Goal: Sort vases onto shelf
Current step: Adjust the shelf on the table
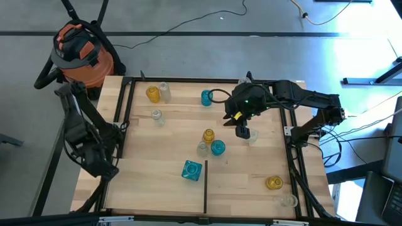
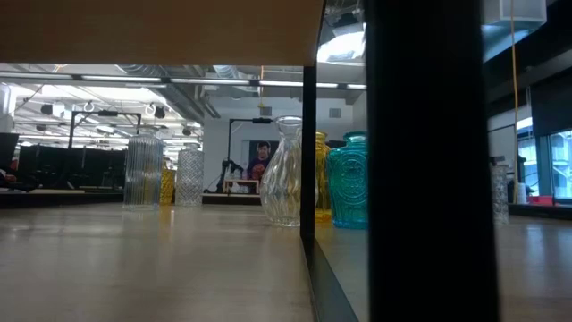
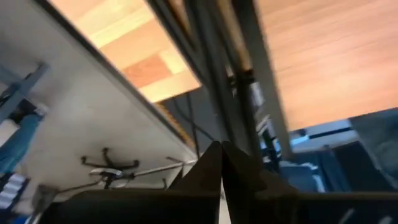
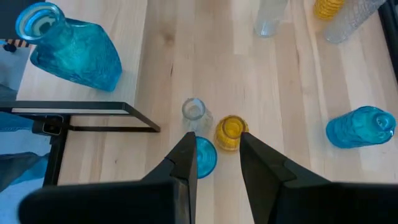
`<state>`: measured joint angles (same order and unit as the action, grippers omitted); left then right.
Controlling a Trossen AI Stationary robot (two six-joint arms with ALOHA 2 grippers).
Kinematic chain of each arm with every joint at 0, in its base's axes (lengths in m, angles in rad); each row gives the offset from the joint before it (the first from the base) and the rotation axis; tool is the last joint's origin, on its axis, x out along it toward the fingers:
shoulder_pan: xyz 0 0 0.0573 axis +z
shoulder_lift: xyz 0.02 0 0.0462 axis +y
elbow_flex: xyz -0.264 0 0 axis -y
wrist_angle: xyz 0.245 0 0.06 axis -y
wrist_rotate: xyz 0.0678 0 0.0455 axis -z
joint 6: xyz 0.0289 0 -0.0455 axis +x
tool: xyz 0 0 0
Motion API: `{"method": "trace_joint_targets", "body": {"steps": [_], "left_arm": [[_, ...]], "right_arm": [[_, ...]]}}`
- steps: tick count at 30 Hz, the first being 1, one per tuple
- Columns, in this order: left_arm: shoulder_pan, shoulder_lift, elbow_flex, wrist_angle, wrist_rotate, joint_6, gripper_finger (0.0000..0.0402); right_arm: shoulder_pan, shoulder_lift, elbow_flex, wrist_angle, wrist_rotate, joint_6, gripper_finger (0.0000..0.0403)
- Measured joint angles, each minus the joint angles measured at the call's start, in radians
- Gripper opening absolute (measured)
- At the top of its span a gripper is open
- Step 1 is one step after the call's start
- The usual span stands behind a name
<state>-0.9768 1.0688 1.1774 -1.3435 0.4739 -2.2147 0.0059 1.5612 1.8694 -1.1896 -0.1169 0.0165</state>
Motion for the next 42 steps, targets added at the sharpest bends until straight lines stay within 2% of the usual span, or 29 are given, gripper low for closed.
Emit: {"method": "trace_joint_targets", "body": {"steps": [7,13,23,42], "left_arm": [[-0.028,0.012,-0.041,0.054,0.009,-0.028,0.0],[-0.031,0.081,-0.064,0.043,-0.139,-0.022,0.0],[-0.062,0.174,-0.064,0.093,-0.113,-0.025,0.0],[0.035,0.189,-0.064,0.233,-0.35,0.029,0.0]], "right_arm": [[0.0,0.0,0.0,-0.001,0.0,-0.033,0.0085],[0.0,0.0,0.0,-0.031,0.0,-0.026,0.0085],[0.0,0.0,0.0,-0.069,0.0,-0.028,0.0085],[0.0,-0.001,0.0,-0.068,0.0,-0.042,0.0085]]}}
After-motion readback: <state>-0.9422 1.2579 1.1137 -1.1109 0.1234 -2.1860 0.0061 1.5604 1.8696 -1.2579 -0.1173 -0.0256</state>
